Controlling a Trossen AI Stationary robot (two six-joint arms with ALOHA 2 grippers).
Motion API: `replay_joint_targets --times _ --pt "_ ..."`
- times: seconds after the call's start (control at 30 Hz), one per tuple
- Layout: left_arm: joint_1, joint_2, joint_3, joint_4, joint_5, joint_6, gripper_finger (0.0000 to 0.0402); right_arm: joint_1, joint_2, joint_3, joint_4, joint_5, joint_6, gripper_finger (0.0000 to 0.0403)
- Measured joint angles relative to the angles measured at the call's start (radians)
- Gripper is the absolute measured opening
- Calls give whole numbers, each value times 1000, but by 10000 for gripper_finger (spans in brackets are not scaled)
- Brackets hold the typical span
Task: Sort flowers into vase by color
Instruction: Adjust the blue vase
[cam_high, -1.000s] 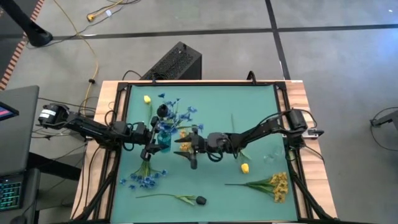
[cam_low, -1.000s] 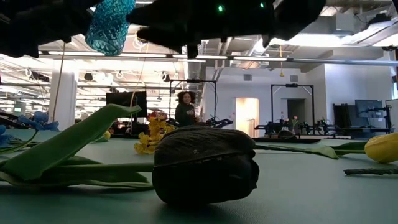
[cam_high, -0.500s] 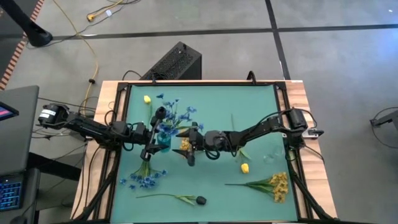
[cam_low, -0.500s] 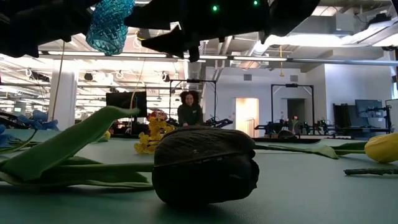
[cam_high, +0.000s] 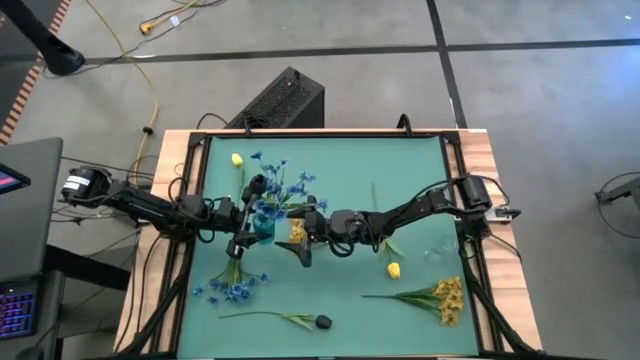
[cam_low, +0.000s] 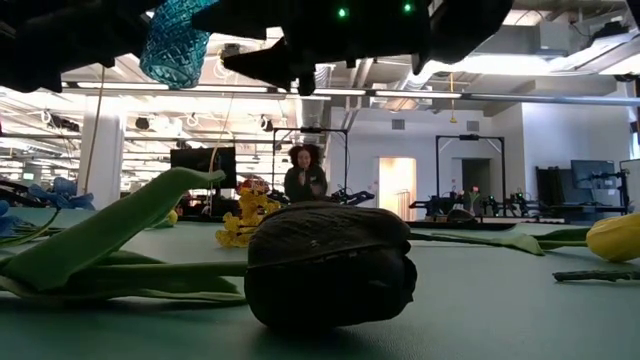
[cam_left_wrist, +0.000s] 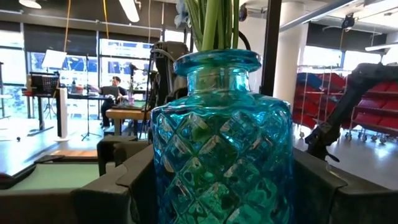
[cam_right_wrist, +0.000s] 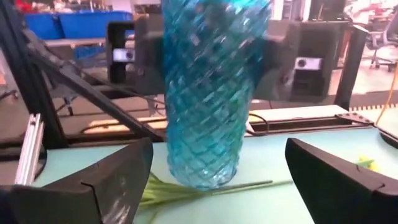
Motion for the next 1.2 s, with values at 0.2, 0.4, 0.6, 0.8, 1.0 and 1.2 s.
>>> replay_joint_targets --times 0.2,0.4,0.6,0.8,1.0,1.2 --pt "0 0 0 -1 -2 0 238 -1 101 119 33 -39 -50 391" --pt "0 0 0 -10 -1 -1 238 -2 123 170 4 -36 -97 390" --pt "0 0 0 -8 -2 0 238 -10 122 169 12 -38 -93 389" --pt "0 0 0 -7 -2 -2 238 -13 122 169 16 -43 -93 388" --pt "0 0 0 2 -9 -6 238 -13 121 169 19 -74 -105 388" --pt "0 0 0 6 -10 -8 238 -19 120 168 19 -90 -127 388"
